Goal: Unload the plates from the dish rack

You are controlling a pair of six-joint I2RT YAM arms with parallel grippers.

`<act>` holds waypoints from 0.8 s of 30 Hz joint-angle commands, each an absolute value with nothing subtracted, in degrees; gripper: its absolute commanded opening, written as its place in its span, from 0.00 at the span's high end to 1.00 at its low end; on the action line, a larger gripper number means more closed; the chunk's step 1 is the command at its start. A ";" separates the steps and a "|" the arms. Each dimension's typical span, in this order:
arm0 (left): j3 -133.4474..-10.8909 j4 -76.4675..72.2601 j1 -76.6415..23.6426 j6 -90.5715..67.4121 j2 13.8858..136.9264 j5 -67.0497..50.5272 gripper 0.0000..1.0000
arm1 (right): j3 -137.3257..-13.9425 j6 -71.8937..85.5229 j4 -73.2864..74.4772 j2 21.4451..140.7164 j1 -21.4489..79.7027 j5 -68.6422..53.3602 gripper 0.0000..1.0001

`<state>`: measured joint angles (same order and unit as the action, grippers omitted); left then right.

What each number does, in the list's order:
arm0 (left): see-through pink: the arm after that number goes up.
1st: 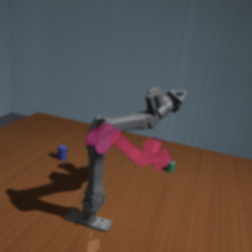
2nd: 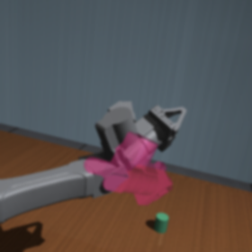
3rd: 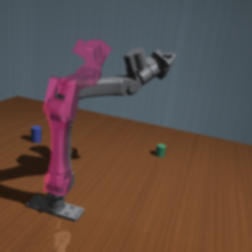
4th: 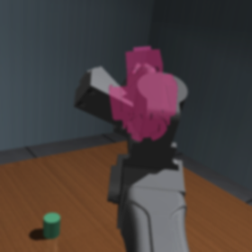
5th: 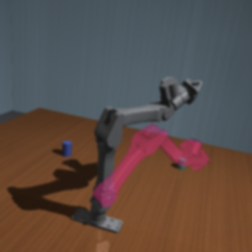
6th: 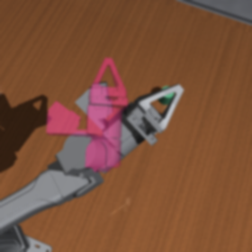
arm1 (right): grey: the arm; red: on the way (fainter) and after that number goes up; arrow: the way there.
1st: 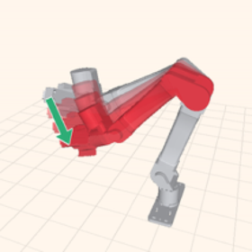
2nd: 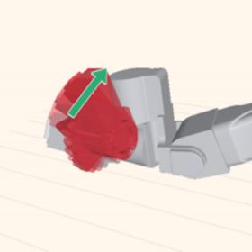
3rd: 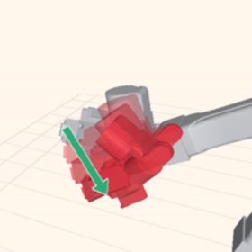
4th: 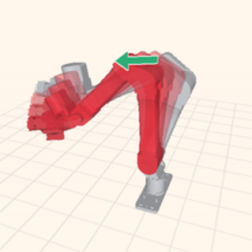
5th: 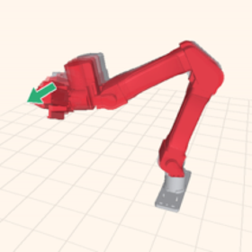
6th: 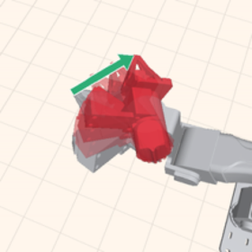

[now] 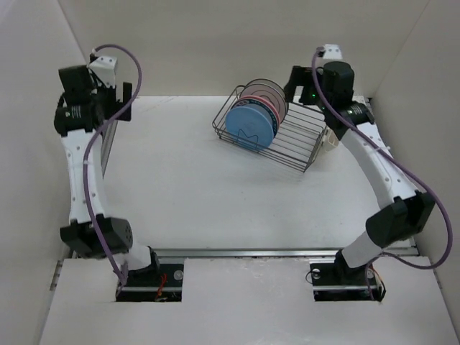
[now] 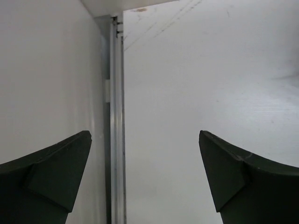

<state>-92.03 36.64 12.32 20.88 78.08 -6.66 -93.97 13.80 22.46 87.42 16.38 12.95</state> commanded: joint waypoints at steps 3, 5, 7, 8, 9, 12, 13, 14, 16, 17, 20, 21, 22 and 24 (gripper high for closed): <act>-121.36 70.56 11.34 25.58 96.82 -16.86 0.00 | -106.95 1.93 22.57 101.13 19.78 -13.18 0.00; -119.29 66.73 11.34 22.96 96.86 -17.40 0.00 | -108.54 1.93 24.25 103.09 20.30 -11.88 0.00; -112.20 59.64 10.82 18.47 93.10 -18.36 0.00 | -107.76 1.93 23.39 103.62 20.83 -9.77 0.00; -112.15 57.68 10.81 18.46 93.08 -19.07 0.00 | -107.75 1.41 22.60 103.62 20.83 -9.76 0.00; -107.88 55.92 8.98 18.46 91.07 -19.07 0.00 | -106.88 1.41 22.59 103.62 21.53 -9.23 0.00; -102.94 50.72 6.16 20.47 88.86 -16.62 0.00 | -106.88 -0.35 22.59 104.15 22.06 -7.74 0.04; -102.92 49.93 5.46 21.00 88.16 -16.61 0.00 | -106.88 -0.35 22.59 105.72 22.06 -7.73 0.10; -102.92 49.40 5.45 21.53 88.15 -16.61 0.00 | -107.48 -0.96 22.59 106.43 22.58 -7.73 0.12; -104.14 48.35 5.45 21.53 88.15 -17.84 0.00 | -108.10 -0.97 22.59 107.92 22.59 -7.73 0.17; -104.76 48.34 5.45 21.53 88.94 -17.84 0.00 | -109.06 -0.97 22.59 109.67 23.28 -7.04 0.23; -105.91 51.14 5.45 22.67 90.69 -18.46 0.00 | -112.40 -0.97 22.59 113.54 24.78 -3.53 0.41; -105.91 51.94 5.45 23.37 90.70 -19.24 0.00 | -113.11 -0.97 22.59 114.34 24.79 -2.04 0.42; -105.91 53.25 5.45 23.90 91.23 -19.25 0.00 | -113.64 -0.97 22.59 115.13 25.39 -0.54 0.42; -104.25 53.96 4.93 24.52 91.23 -19.25 0.00 | -114.34 -0.97 21.80 117.14 25.40 1.49 0.48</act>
<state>-104.20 52.31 5.26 22.33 91.96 -17.54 -111.20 -0.30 23.73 115.26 24.51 -2.81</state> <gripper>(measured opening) 0.997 0.534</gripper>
